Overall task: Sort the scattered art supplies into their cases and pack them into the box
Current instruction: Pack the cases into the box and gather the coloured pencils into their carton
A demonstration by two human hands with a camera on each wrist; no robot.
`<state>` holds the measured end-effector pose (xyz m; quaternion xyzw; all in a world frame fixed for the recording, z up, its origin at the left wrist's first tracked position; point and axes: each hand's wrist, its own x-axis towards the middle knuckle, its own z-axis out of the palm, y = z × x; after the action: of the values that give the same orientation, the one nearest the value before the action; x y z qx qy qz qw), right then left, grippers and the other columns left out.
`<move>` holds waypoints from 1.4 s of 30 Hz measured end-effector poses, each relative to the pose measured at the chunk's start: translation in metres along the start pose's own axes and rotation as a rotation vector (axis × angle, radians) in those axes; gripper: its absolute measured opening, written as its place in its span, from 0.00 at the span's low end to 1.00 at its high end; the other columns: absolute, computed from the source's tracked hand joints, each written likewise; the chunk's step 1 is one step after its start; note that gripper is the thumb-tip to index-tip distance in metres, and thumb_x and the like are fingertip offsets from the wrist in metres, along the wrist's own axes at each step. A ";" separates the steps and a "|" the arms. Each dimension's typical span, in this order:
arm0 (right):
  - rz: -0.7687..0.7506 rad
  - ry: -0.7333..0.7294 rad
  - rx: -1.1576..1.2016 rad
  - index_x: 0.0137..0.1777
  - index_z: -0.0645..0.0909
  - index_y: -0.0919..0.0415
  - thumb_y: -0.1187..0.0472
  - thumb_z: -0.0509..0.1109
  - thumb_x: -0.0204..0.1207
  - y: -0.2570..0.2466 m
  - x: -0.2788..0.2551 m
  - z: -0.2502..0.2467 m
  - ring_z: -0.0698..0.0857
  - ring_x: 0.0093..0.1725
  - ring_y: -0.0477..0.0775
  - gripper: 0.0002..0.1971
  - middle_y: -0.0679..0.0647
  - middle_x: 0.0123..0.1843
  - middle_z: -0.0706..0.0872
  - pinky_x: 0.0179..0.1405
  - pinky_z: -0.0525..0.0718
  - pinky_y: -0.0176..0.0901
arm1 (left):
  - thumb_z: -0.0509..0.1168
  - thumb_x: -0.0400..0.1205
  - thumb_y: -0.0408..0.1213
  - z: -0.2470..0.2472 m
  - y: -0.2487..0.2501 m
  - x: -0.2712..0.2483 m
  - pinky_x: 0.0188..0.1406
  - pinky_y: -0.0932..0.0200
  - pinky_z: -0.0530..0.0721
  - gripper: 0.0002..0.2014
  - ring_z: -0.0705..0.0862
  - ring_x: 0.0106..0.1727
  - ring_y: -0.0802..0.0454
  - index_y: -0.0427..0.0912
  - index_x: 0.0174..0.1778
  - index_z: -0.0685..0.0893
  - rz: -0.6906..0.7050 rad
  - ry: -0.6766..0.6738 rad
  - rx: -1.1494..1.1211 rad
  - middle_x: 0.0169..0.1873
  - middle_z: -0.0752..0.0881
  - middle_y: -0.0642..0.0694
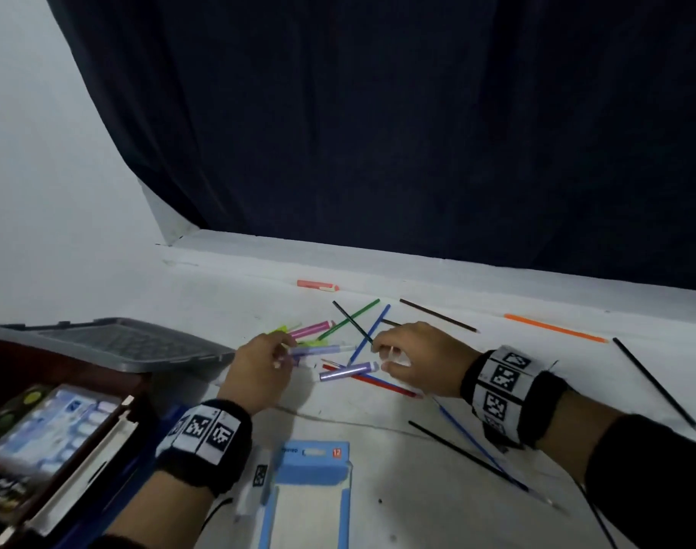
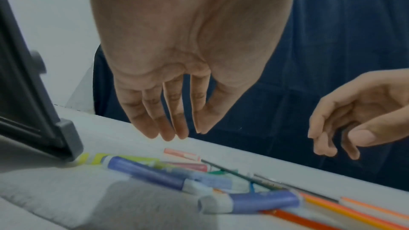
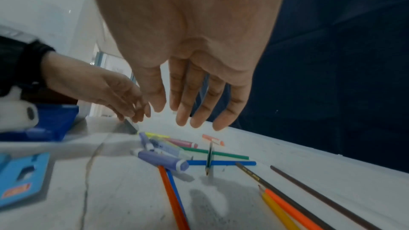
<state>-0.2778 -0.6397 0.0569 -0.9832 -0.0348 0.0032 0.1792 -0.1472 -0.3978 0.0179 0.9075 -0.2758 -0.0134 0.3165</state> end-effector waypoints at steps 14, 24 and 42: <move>-0.148 -0.185 -0.654 0.59 0.84 0.58 0.62 0.69 0.79 0.008 0.051 0.048 0.83 0.58 0.60 0.09 0.57 0.58 0.84 0.50 0.80 0.53 | 0.65 0.83 0.38 0.032 -0.021 0.053 0.63 0.46 0.82 0.10 0.82 0.61 0.45 0.48 0.60 0.84 0.033 -0.225 0.561 0.59 0.82 0.47; 0.031 -0.032 -0.554 0.57 0.76 0.55 0.61 0.62 0.81 0.031 -0.014 0.004 0.82 0.55 0.57 0.07 0.53 0.56 0.82 0.51 0.77 0.51 | 0.56 0.89 0.43 0.031 0.010 0.035 0.63 0.45 0.73 0.07 0.82 0.61 0.43 0.49 0.60 0.75 0.139 -0.232 0.505 0.59 0.84 0.48; 0.155 0.468 0.000 0.52 0.82 0.51 0.61 0.72 0.79 -0.028 -0.260 -0.059 0.81 0.44 0.43 0.05 0.41 0.45 0.83 0.43 0.74 0.28 | 0.59 0.88 0.48 -0.010 0.168 -0.099 0.33 0.58 0.75 0.09 0.74 0.30 0.57 0.50 0.52 0.82 0.383 -0.210 -0.530 0.30 0.79 0.51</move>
<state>-0.5383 -0.6527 0.1203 -0.9569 0.0829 -0.2108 0.1816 -0.3115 -0.4508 0.1095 0.7191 -0.4590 -0.1182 0.5081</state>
